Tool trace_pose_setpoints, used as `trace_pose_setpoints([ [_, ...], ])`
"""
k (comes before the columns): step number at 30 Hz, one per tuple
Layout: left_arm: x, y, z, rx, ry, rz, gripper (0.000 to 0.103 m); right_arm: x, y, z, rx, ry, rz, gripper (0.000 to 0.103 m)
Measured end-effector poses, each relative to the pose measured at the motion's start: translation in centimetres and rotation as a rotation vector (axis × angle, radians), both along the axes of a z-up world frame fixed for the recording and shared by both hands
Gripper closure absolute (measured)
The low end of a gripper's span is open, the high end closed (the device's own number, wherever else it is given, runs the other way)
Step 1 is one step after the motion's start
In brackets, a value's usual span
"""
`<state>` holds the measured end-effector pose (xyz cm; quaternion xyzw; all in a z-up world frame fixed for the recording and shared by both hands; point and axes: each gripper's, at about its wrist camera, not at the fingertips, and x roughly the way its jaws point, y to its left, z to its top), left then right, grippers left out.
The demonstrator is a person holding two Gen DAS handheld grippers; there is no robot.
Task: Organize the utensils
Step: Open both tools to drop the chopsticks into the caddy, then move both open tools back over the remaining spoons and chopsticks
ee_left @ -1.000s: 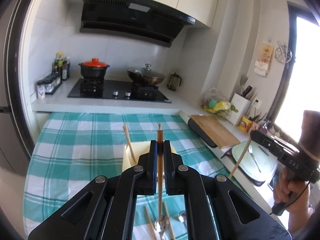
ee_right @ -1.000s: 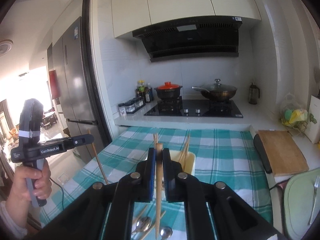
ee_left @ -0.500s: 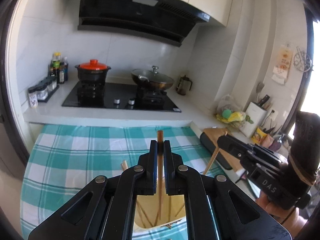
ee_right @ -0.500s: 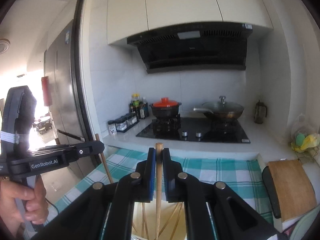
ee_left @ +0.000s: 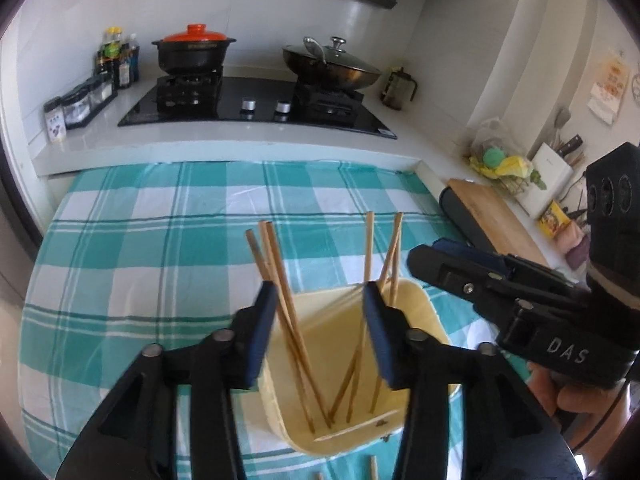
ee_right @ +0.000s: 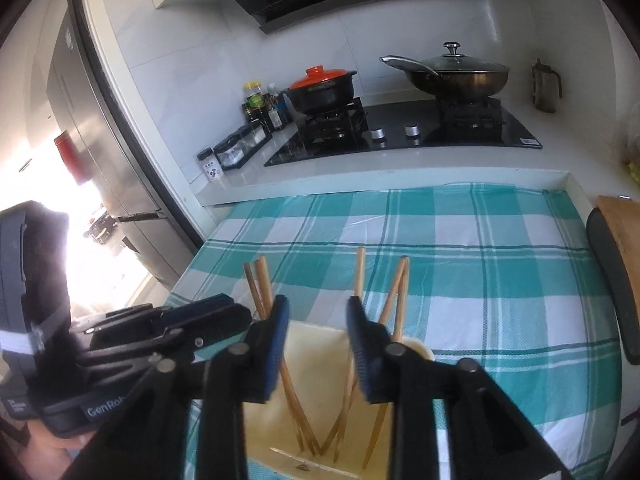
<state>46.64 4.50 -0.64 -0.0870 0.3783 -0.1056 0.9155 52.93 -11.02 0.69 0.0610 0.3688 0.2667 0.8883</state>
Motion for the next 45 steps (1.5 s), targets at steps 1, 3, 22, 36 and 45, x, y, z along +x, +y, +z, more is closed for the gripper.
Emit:
trace_pose_setpoints([
  [1, -0.9, 0.1, 0.3, 0.019, -0.018, 0.004, 0.039, -0.7, -0.2, 0.3, -0.008, -0.017, -0.002, 0.060],
  [3, -2.9, 0.4, 0.7, 0.052, -0.035, -0.002, 0.031, -2.3, -0.5, 0.9, -0.047, -0.050, -0.001, 0.060],
  [22, -24.6, 1.0, -10.0, 0.071, 0.080, 0.100, 0.016, -27.4, -8.1, -5.7, -0.426, -0.134, -0.263, 0.051],
  [36, -27.1, -0.2, -12.5, 0.112, 0.099, 0.091, 0.016, -29.8, -8.9, -11.5, -0.472, -0.034, -0.303, 0.051],
  [45, -27.2, -0.7, -12.8, 0.113, 0.103, 0.084, 0.016, -30.1, -9.2, -11.9, -0.477, -0.024, -0.313, 0.051],
])
